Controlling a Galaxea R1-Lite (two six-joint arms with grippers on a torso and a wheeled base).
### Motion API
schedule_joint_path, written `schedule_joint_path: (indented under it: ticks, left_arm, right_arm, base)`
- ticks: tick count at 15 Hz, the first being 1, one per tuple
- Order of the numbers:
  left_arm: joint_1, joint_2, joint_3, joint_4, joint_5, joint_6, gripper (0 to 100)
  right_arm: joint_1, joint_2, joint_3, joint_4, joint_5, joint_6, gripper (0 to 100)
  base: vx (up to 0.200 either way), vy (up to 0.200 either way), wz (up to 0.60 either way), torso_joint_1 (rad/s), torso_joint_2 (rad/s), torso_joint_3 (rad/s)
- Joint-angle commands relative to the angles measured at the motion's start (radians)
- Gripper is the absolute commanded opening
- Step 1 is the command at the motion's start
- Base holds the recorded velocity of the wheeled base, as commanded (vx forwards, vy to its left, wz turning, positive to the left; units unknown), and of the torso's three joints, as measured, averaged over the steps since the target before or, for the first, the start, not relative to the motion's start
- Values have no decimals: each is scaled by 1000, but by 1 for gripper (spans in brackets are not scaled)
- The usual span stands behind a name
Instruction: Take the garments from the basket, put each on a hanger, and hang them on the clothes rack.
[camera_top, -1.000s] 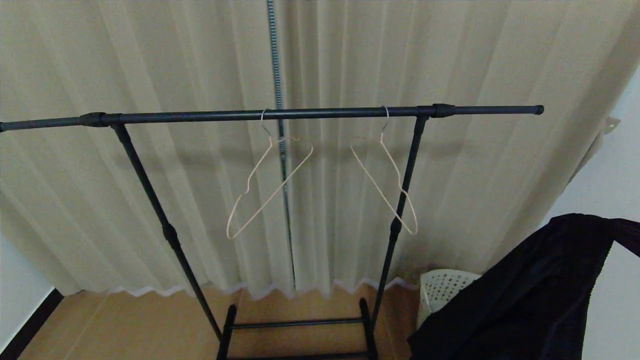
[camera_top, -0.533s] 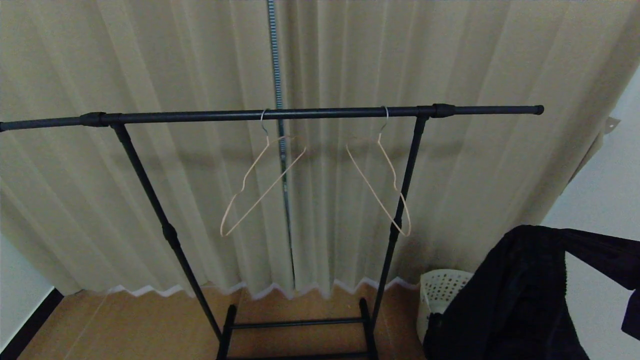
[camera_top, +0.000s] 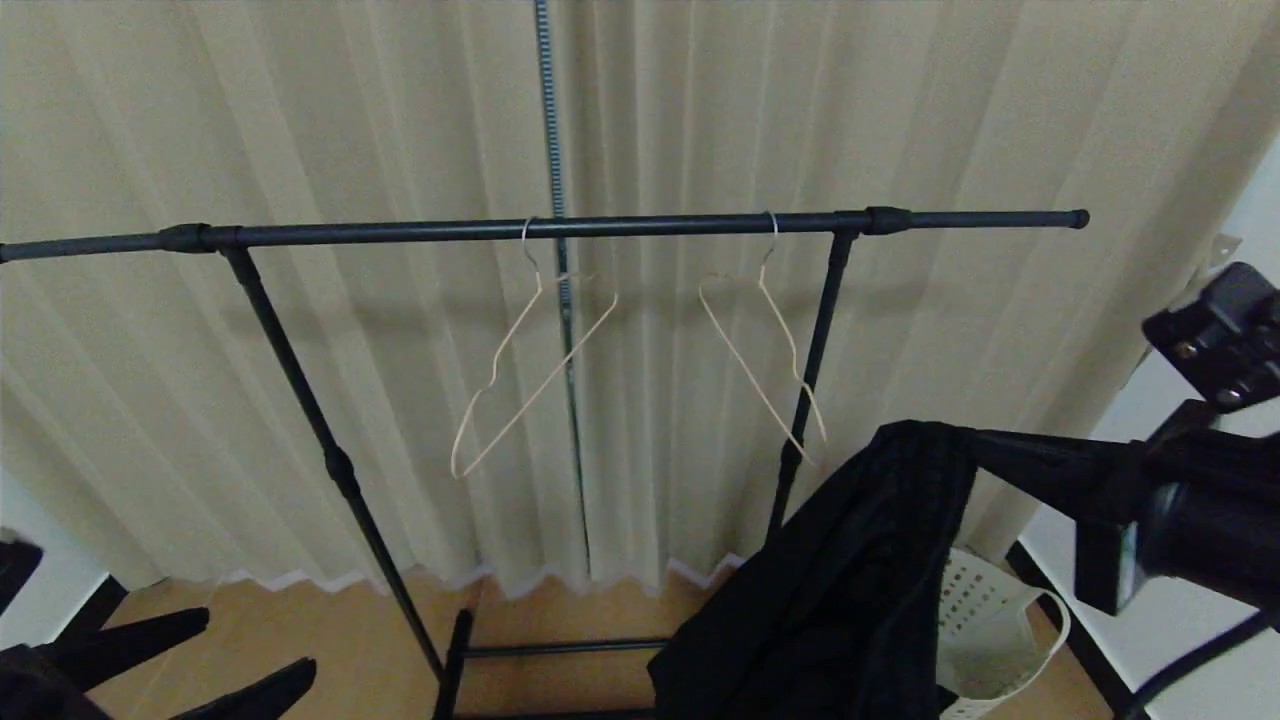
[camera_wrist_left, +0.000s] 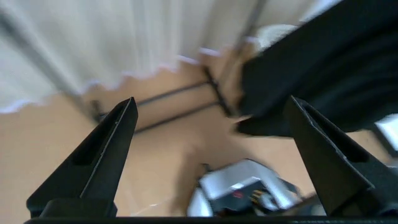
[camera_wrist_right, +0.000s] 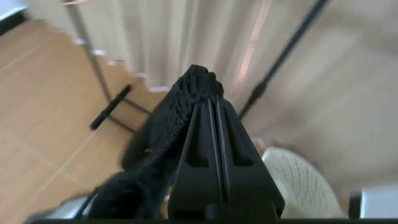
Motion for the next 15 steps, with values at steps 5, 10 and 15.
schedule_joint_path:
  ticks: [5,10,15]
  left_arm:
    - [-266,474,-197,-194,15,-121,100]
    - [-372,672,-355,-205,15,-165,100]
    - [-427,786,-407,-262,30,-178,100]
  right_arm:
    - [147,356,-293,-6,-251,132,0]
    - [164,454,-391,-8,-337,213,0]
    - [199,496,-408,-49,-352,216,0]
  base:
    - [0,0,0,0,0,0]
    - [0,0,0,0,0,0]
    - [0,0,0,0,0,0]
